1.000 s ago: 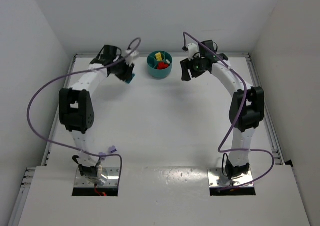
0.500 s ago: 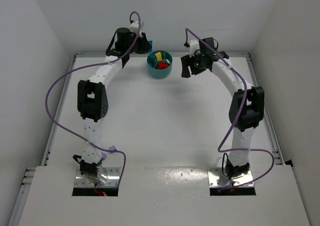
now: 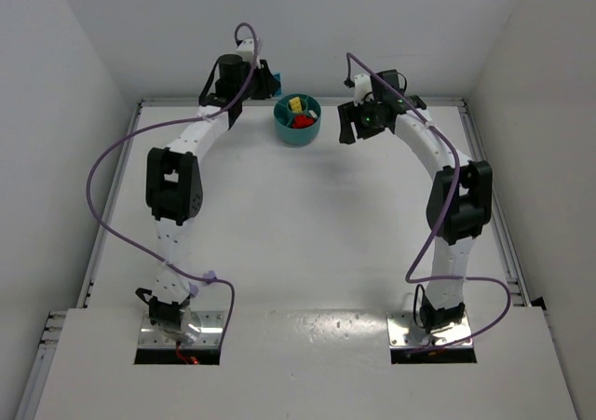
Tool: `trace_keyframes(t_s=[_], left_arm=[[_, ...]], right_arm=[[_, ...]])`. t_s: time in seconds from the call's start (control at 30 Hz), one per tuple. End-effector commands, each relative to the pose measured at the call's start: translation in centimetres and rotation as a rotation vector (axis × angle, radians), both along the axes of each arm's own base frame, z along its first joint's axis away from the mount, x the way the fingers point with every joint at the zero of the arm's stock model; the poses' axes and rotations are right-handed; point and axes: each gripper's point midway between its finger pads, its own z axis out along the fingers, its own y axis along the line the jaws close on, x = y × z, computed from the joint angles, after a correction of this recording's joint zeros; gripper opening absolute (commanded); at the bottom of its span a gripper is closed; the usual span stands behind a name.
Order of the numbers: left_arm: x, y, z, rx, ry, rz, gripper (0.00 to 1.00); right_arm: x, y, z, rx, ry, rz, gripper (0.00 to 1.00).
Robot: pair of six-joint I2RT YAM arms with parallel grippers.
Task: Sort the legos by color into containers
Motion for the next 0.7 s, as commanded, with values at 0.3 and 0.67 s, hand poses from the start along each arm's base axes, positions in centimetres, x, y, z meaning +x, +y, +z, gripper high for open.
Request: trace_keyframes(t_s=[0.3,0.67], left_arm=[[-0.8,-0.1,-3.8,0.045,0.089,0.026,0.03],[-0.9,-1.5,-5.7,0.023,0.133,0.016,0.11]], right_arm=[[0.8,-0.4,3.1,0.019,-0.069,-0.042,0.66],[0.8,0.1,3.0,0.019,-0.069,-0.032,0.66]])
